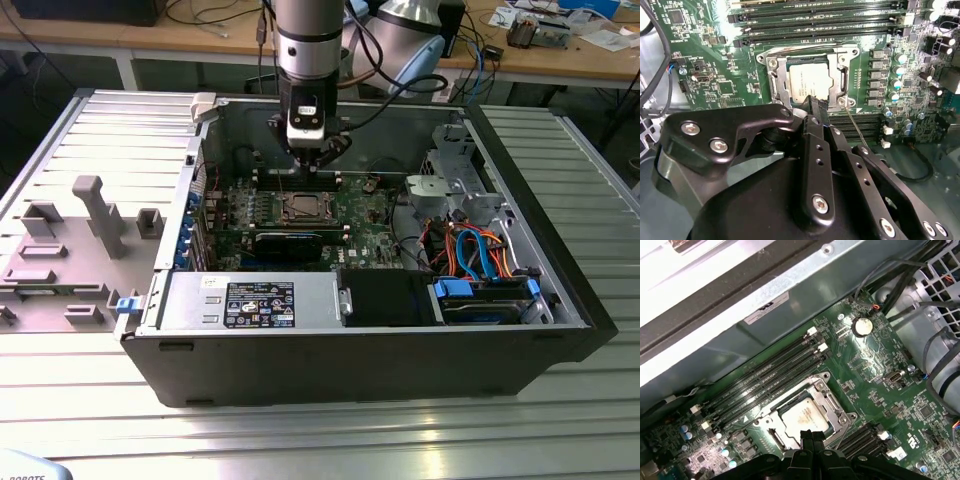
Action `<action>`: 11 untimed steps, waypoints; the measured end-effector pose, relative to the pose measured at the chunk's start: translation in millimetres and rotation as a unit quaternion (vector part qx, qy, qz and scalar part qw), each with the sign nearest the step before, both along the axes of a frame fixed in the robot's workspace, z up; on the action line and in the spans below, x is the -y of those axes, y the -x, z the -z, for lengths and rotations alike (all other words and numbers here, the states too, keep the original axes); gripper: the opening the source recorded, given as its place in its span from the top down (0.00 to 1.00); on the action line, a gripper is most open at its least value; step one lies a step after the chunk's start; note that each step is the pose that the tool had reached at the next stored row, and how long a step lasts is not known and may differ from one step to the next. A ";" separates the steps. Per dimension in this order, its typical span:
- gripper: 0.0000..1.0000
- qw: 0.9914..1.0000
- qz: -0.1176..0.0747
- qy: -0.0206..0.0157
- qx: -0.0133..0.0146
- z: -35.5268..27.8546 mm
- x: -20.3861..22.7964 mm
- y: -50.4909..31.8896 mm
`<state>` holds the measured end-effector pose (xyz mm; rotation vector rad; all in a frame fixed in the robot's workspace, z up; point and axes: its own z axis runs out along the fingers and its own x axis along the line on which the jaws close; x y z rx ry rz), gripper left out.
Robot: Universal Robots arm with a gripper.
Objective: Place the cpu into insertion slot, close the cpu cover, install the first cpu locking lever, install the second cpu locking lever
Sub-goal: 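Install the first cpu locking lever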
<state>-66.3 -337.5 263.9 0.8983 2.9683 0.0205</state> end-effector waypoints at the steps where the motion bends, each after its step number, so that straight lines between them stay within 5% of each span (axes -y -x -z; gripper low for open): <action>1: 0.89 1.000 0.000 0.000 0.000 -0.1 0.0 0.0; 4: 0.89 1.000 -0.011 0.000 0.000 -0.5 0.0 0.0; 5: 0.89 0.999 -0.033 0.000 0.000 -0.6 0.0 0.0; 8: 0.89 0.998 -0.070 0.000 0.000 -0.4 0.0 0.0; 11: 0.89 0.994 -0.107 0.000 0.000 -0.4 0.0 0.1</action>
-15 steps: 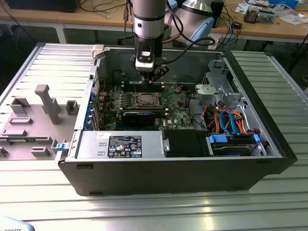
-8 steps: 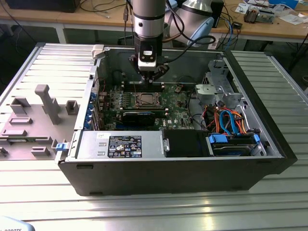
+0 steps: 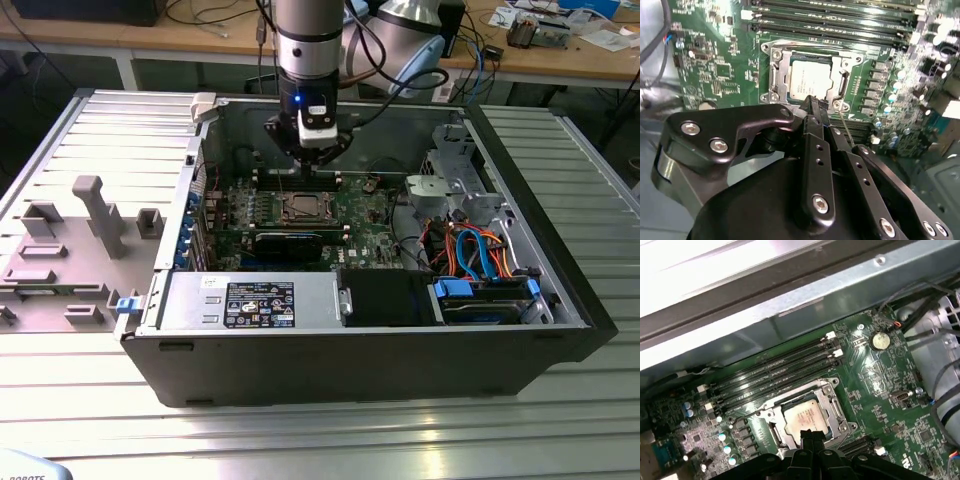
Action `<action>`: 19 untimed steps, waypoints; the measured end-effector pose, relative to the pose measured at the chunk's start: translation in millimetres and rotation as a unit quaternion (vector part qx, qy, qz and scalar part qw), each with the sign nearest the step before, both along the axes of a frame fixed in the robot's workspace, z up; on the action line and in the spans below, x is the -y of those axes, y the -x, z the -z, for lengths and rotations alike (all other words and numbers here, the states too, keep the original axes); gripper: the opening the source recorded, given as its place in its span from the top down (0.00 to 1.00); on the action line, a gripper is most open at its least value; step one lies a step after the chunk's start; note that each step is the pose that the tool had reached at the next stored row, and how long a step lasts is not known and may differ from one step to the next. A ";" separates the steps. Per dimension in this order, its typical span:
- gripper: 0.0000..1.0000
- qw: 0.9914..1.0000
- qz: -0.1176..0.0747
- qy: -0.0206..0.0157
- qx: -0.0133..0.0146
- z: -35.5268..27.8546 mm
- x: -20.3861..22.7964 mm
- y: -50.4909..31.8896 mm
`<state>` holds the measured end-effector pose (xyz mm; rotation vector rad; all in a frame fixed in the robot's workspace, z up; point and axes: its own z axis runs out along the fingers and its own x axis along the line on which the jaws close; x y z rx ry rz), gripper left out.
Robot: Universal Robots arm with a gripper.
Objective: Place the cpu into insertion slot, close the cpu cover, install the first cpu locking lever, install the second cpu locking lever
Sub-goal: 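Install the first cpu locking lever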
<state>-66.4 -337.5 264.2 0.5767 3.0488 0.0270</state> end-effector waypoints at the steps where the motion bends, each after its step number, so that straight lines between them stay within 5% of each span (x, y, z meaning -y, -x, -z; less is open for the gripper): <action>1: 0.89 1.000 -0.007 0.000 0.000 0.0 0.1 1.7; 3: 0.89 1.000 -0.009 0.000 0.000 0.0 0.0 9.4; 7: 0.89 0.998 -0.064 0.000 0.000 0.4 0.0 13.7; 10: 0.89 0.994 -0.107 0.000 0.000 0.8 0.0 13.8; 12: 0.89 0.993 -0.118 0.000 0.000 1.0 0.1 14.7; 19: 0.89 0.991 -0.130 -0.002 0.000 1.5 0.6 27.3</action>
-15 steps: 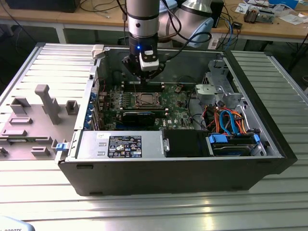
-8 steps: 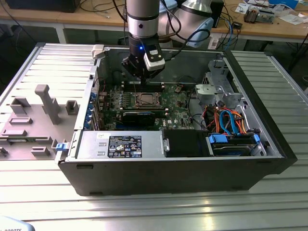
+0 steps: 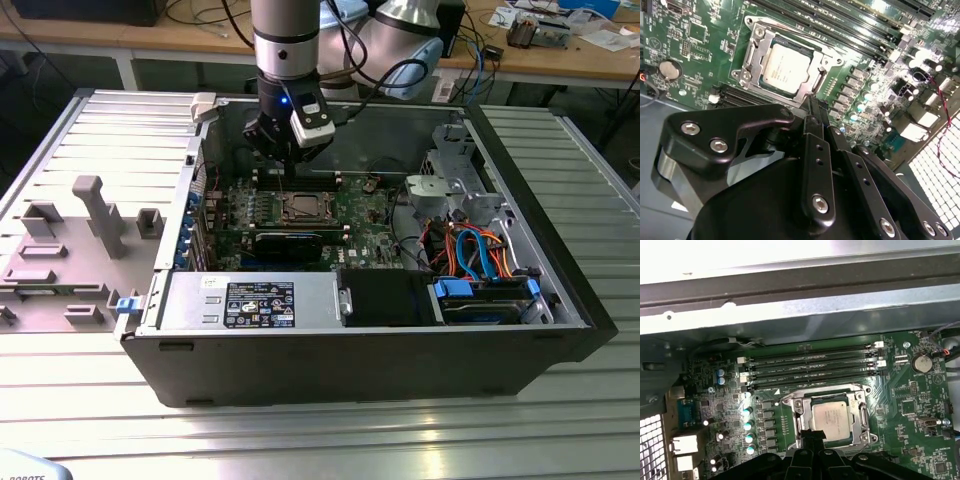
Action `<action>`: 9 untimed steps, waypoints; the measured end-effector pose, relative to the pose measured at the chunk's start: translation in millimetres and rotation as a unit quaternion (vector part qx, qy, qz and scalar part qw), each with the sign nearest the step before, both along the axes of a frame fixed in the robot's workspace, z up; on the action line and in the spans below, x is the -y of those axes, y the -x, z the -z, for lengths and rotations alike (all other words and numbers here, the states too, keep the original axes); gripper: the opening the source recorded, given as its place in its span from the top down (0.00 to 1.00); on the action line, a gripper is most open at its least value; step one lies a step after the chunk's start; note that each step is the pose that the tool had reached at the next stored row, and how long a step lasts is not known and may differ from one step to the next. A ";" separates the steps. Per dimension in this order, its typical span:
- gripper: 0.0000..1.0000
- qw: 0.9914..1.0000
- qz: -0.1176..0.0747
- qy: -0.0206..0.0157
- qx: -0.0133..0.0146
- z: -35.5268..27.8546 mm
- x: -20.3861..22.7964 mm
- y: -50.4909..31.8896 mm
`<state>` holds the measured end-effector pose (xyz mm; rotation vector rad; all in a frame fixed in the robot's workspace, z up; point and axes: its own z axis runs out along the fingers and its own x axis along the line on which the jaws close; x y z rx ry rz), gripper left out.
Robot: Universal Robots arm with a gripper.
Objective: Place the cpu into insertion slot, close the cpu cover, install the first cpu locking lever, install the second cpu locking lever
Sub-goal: 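Install the first cpu locking lever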
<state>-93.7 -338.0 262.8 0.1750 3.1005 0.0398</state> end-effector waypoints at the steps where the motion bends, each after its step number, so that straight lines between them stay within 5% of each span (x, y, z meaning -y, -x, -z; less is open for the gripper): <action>1: 0.89 1.000 0.000 0.000 0.000 0.0 0.0 0.0; 4: 0.89 1.000 -0.004 0.000 0.000 0.1 0.0 0.1; 6: 0.89 1.000 -0.025 0.000 0.000 0.2 0.0 0.1; 9: 0.89 0.998 -0.069 0.000 0.000 0.4 0.0 0.2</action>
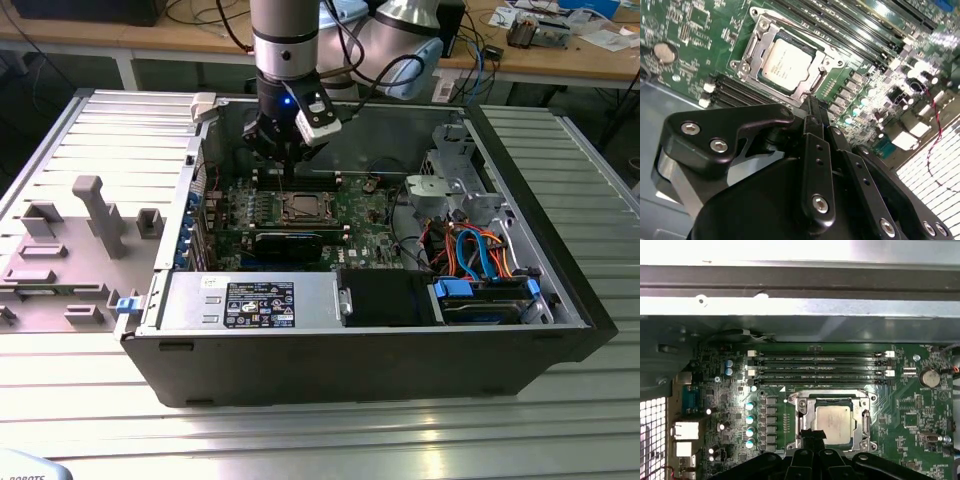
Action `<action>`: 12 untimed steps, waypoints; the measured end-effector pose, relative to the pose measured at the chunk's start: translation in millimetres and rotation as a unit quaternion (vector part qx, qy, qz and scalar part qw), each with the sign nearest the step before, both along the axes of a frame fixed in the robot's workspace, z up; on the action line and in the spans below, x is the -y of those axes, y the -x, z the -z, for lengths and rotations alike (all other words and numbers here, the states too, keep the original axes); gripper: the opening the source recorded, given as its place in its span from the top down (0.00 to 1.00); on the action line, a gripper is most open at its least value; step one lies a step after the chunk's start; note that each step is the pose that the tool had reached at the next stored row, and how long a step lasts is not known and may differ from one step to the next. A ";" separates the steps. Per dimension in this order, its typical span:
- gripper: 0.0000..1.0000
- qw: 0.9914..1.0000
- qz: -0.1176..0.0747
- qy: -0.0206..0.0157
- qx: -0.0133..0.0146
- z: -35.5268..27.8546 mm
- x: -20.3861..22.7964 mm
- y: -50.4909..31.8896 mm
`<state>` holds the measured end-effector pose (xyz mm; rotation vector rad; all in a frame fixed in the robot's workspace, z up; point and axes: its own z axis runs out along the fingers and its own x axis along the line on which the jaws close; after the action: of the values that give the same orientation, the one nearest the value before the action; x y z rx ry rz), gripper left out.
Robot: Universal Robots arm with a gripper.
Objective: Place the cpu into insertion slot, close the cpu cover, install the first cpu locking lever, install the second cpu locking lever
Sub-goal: 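Install the first cpu locking lever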
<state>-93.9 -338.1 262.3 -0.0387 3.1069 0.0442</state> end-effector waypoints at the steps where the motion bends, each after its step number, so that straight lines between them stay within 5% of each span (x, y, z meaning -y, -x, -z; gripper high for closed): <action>1: 0.89 1.000 -0.010 0.000 0.000 0.1 0.0 0.1; 12: 0.89 0.999 -0.044 -0.001 0.000 0.7 0.0 1.4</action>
<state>-95.3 -338.1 261.6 -0.1769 3.1033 0.0487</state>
